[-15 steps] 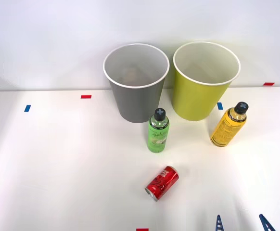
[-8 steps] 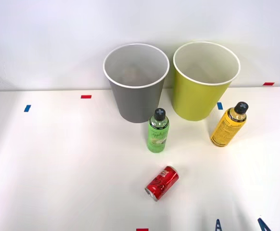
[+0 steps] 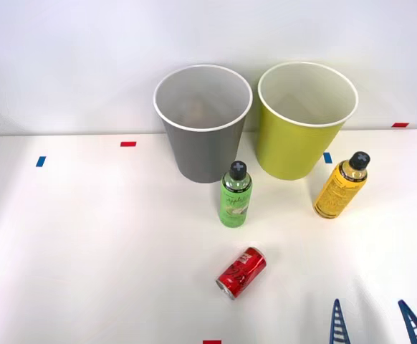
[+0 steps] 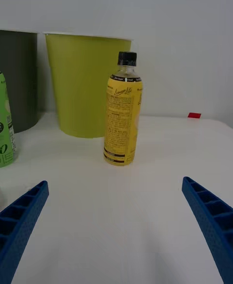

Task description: Put cans in the gray bin, plastic bottles in the light green bin

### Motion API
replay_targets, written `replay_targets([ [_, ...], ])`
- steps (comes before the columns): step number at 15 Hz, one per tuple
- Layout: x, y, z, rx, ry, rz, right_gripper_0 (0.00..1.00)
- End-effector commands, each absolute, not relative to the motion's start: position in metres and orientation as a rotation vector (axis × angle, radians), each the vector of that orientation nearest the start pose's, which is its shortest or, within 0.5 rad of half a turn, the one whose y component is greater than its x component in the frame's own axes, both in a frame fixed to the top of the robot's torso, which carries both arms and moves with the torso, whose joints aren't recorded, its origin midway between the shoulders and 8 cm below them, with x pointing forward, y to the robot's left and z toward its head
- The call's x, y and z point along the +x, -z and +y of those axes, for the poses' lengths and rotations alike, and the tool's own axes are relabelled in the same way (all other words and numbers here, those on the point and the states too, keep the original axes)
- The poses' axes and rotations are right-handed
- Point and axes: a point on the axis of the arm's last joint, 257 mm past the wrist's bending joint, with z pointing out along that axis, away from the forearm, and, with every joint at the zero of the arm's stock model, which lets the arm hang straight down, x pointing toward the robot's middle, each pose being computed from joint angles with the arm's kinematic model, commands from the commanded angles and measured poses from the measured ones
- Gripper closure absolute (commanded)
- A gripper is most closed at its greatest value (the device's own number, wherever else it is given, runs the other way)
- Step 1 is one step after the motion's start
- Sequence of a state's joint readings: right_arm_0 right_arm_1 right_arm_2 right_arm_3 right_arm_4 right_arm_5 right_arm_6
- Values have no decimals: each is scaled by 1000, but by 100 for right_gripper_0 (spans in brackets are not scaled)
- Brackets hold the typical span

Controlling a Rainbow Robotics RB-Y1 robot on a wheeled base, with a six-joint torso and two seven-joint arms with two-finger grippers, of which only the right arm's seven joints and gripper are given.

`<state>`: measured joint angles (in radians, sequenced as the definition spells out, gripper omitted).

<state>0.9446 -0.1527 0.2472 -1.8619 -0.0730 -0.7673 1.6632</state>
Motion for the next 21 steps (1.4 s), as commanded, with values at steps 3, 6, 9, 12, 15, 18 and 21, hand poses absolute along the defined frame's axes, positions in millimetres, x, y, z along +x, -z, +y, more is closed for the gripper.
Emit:
replay_targets([
  [3, 283, 257, -245, 93, 15, 1453, 0],
  [6, 318, 249, -246, 68, -3, 1440, 0],
  [9, 358, 241, -247, 20, -5, 1448, 0],
  [12, 392, 234, -245, 2, -12, 1469, 0],
  [15, 415, 224, -244, -2, -22, 1469, 0],
  [18, 436, 230, -250, 3, -19, 1459, 0],
  [21, 462, 224, -259, 21, -4, 1428, 0],
])
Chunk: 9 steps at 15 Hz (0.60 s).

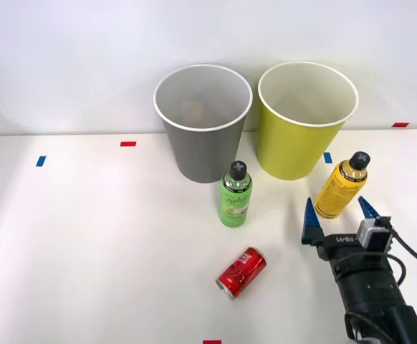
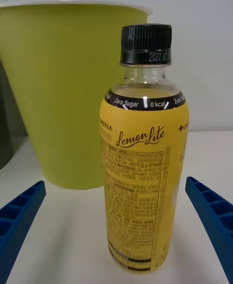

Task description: Put cans in the gray bin, plastic bottles in the light green bin

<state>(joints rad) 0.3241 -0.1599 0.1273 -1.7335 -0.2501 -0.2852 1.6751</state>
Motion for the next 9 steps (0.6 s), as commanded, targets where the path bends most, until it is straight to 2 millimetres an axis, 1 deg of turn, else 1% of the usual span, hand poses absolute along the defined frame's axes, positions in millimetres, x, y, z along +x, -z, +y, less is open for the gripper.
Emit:
replay_targets([
  [1, 467, 220, -261, 28, 0, 1420, 0],
  [2, 475, 213, -265, 36, 8, 1405, 0],
  [5, 490, 212, -273, 36, 21, 1435, 0],
  [9, 493, 209, -275, 48, 16, 1430, 0],
])
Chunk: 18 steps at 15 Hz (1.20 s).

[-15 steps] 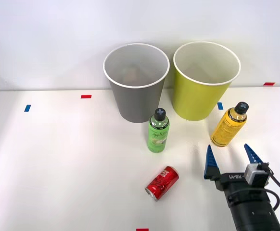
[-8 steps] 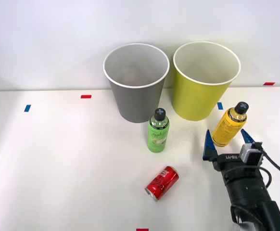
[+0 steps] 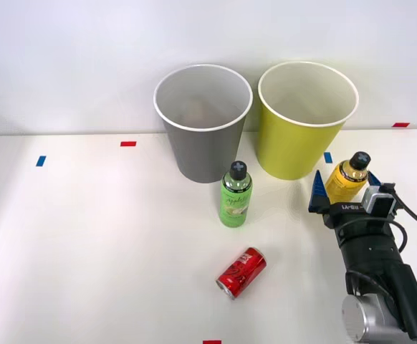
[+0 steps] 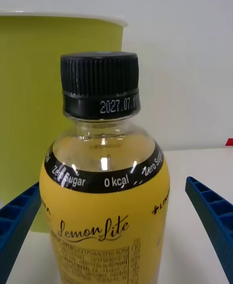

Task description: Put cans in the gray bin, plastic bottles in the light green bin

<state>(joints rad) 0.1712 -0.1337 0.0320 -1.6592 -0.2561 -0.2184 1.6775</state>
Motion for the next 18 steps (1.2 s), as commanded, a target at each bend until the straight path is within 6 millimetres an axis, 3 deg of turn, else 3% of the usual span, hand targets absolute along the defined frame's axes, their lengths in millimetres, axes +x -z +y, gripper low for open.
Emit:
replay_targets([
  [1, 493, 209, -275, 51, 13, 1433, 0],
  [12, 503, 208, -274, 57, 10, 1452, 0],
  [13, 503, 207, -274, 54, 12, 1451, 59],
  [14, 503, 207, -274, 53, 13, 1451, 91],
  [15, 503, 207, -274, 51, 16, 1451, 100],
  [18, 503, 208, -273, 49, 19, 1452, 100],
])
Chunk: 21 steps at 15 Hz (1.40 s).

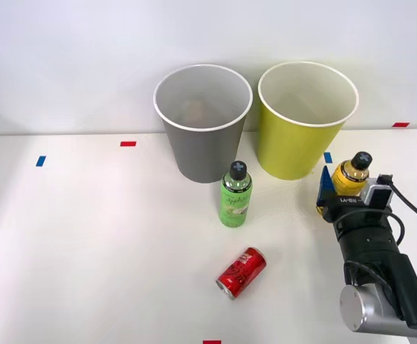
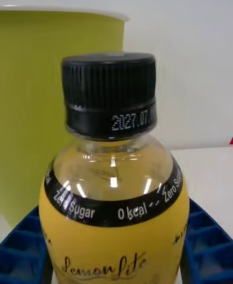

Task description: Put cans in the gray bin, plastic bottles in the light green bin

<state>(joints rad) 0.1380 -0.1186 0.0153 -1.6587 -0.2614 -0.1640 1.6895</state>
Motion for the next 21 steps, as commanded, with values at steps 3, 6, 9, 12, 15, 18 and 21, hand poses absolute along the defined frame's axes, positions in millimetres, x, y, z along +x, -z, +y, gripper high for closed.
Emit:
replay_targets([
  [3, 503, 207, -272, 44, 26, 1451, 100],
  [6, 493, 206, -274, 48, 35, 1420, 100],
  [9, 464, 197, -277, 34, 38, 1384, 100],
  [12, 436, 173, -264, 18, -22, 1404, 100],
  [15, 417, 116, -239, 42, -158, 1441, 100],
  [18, 406, 54, -222, 90, -293, 1391, 100],
  [21, 414, 9, -208, 90, -387, 1289, 100],
])
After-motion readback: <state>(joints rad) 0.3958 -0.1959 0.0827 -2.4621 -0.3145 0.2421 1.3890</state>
